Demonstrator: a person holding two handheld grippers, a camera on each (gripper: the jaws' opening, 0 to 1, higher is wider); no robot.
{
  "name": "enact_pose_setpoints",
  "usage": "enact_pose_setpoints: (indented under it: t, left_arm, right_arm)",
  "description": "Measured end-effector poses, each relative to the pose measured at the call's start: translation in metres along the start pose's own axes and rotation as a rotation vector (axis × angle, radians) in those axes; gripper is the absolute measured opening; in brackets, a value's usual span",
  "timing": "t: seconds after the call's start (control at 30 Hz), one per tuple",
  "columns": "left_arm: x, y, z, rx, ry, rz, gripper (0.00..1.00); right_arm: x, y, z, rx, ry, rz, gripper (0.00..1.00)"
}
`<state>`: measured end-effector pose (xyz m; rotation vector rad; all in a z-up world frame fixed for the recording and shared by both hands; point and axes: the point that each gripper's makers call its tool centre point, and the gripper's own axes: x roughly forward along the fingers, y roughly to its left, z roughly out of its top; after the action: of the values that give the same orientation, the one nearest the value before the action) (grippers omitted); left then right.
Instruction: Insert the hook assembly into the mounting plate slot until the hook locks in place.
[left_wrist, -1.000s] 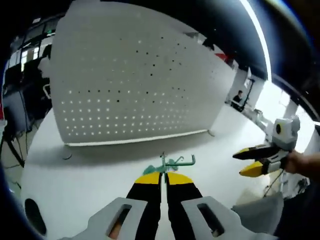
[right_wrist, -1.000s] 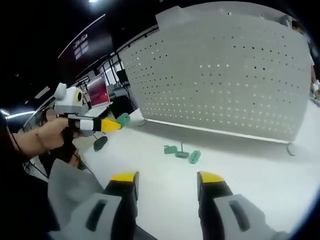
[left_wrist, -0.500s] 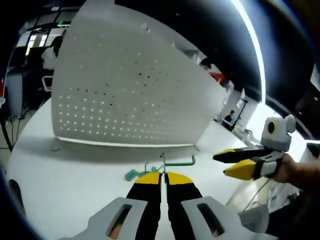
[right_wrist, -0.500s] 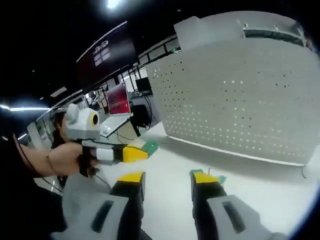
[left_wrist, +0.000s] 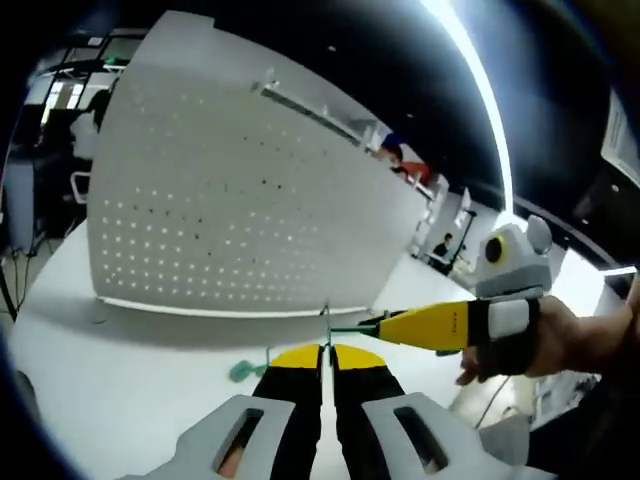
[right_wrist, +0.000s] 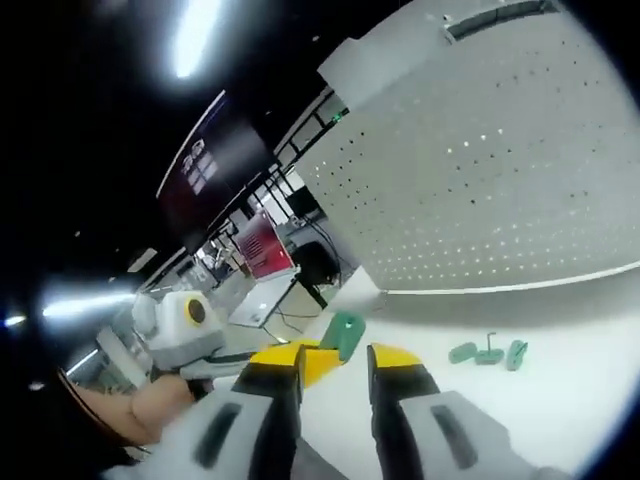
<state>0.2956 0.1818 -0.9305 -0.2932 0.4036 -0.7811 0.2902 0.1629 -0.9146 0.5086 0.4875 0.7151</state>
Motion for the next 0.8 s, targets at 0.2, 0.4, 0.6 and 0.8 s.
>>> enact_pose_setpoints:
  t: [0.2, 0.4, 0.6, 0.8]
  left_arm:
    - [-0.002, -0.001, 0.004, 0.037, -0.025, -0.004, 0.02]
    - [-0.001, -0.003, 0.010, 0.054, -0.052, -0.008, 0.02]
    - [-0.001, -0.004, 0.010, 0.085, -0.043, -0.013, 0.02]
    - [-0.001, -0.010, 0.009, 0.142, -0.043, -0.020, 0.02]
  right_arm:
    - [0.006, 0.003, 0.007, 0.070, -0.033, 0.026, 0.13]
    - [0.009, 0.002, 0.007, 0.127, -0.042, 0.039, 0.07]
    - [0.010, 0.001, 0.002, 0.185, -0.044, 0.057, 0.03]
    - [0.009, 0.003, 0.000, 0.227, -0.056, 0.056, 0.02]
